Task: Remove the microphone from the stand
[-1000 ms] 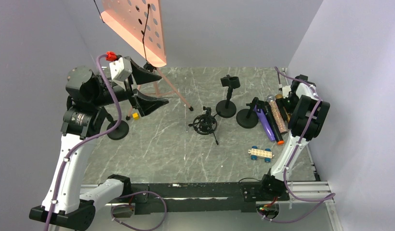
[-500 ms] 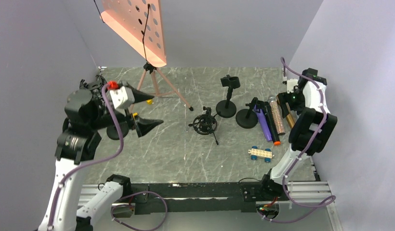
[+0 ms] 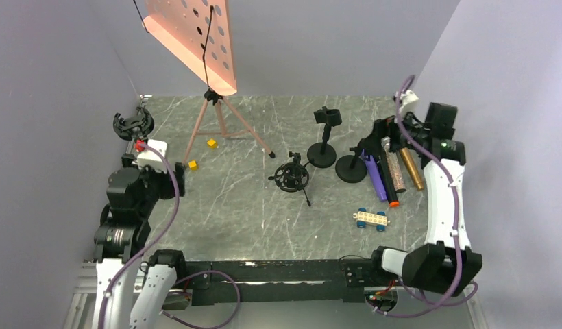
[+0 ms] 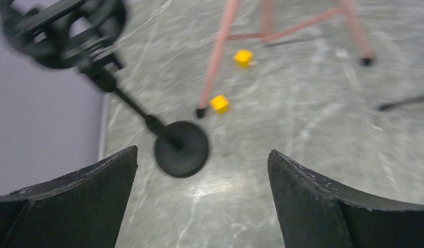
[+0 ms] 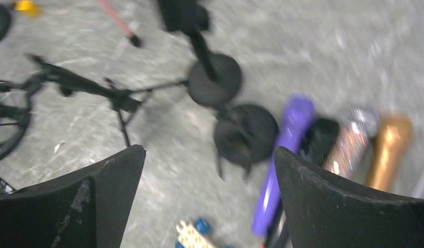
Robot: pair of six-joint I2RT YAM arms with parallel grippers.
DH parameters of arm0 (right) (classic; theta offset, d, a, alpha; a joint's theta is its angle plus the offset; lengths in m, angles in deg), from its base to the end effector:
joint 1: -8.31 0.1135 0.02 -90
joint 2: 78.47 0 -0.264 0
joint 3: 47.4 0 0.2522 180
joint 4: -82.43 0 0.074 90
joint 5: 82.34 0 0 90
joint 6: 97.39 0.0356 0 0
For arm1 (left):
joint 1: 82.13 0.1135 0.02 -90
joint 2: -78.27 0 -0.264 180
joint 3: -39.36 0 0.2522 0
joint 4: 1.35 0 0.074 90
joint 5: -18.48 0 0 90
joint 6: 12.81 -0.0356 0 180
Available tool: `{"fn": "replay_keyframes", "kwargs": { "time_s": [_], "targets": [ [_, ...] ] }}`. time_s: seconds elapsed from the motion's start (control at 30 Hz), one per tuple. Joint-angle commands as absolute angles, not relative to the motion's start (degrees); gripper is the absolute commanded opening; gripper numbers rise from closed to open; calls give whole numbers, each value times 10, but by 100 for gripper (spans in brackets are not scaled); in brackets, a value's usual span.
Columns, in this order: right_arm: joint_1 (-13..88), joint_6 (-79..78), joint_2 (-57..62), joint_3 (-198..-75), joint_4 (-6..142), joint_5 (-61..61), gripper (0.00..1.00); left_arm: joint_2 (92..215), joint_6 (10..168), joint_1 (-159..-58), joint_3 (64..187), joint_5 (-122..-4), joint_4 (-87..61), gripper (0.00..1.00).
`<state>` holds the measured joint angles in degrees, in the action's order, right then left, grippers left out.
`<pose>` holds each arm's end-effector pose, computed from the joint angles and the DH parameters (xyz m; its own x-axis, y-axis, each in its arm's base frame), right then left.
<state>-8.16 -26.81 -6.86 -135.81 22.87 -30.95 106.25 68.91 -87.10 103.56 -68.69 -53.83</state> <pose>0.2488 -0.0504 0.3678 -0.5416 -0.1108 -0.8333 -0.4219 0.8932 0.1554 0.0950 -0.0100 0.3557 -0.2568 0.1667 -0.9520 0.1725 0.9771 0.1246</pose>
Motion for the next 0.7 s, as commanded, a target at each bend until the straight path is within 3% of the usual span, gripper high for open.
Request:
{"fn": "replay_keyframes", "kwargs": {
  "time_s": [0.0, 0.27, 0.47, 0.67],
  "targets": [
    [26, -251, -112, -1303, 412, -396, 100, 1114, 718, -803, 1030, -826, -465, 99],
    [81, -258, -143, -1304, 434, -394, 100, 1217, 810, -726, 1156, -622, -471, 97],
    [81, -194, -151, -1264, 486, -401, 100, 1258, 819, -694, 1297, -669, -557, 98],
    [107, -152, -152, -1243, 527, -402, 100, 1339, 814, -681, 1410, -711, -539, 99]
  ]
}}
